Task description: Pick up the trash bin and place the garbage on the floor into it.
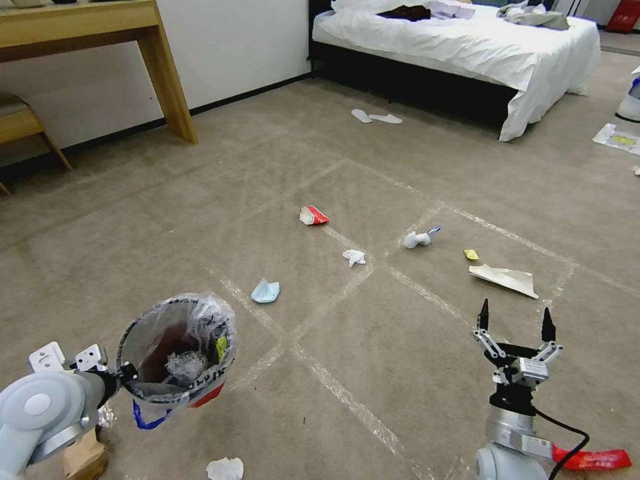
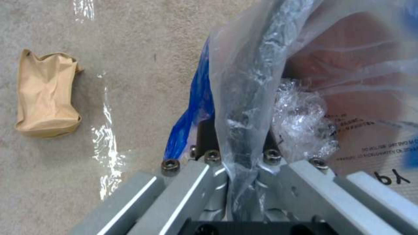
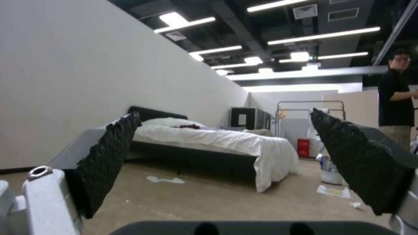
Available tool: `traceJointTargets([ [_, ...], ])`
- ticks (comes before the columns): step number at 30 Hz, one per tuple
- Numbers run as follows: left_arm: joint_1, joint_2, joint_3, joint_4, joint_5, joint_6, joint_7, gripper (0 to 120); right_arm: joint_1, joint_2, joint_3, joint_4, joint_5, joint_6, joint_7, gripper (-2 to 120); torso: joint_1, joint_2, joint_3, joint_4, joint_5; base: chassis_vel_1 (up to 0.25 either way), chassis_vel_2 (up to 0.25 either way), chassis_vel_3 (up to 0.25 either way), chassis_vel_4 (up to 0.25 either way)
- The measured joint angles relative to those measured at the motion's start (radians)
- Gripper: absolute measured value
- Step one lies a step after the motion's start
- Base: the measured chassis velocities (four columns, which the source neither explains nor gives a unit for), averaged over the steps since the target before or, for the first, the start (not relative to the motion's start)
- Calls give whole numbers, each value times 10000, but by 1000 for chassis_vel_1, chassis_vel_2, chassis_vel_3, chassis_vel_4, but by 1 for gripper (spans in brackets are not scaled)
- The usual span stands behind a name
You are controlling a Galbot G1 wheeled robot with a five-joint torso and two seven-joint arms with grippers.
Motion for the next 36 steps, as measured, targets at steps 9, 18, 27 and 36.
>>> traceJointTargets([
  [9,31,29,-54,98,-4,33,6,1,86,15,-7,-127,-92,0,-12,100,0,0,1,0,-1,0,0,0,0],
  [18,32,156,-112,30,-95,131,-82,1,113,0,42,-98,-158,-1,-32,100,0,0,0,-2,0,-5,4,5,-7],
  [27,78,82,-167,30,-82,166,-95,1,166,25,-19,-100,-231,0,-34,100,2,0,1,-1,0,-77,79,79,-79],
  [36,66,39,-152,66,-46,165,-97,1,199,41,-72,-115,-256,0,-31,100,3,-2,2,-1,0,-95,71,80,-80],
])
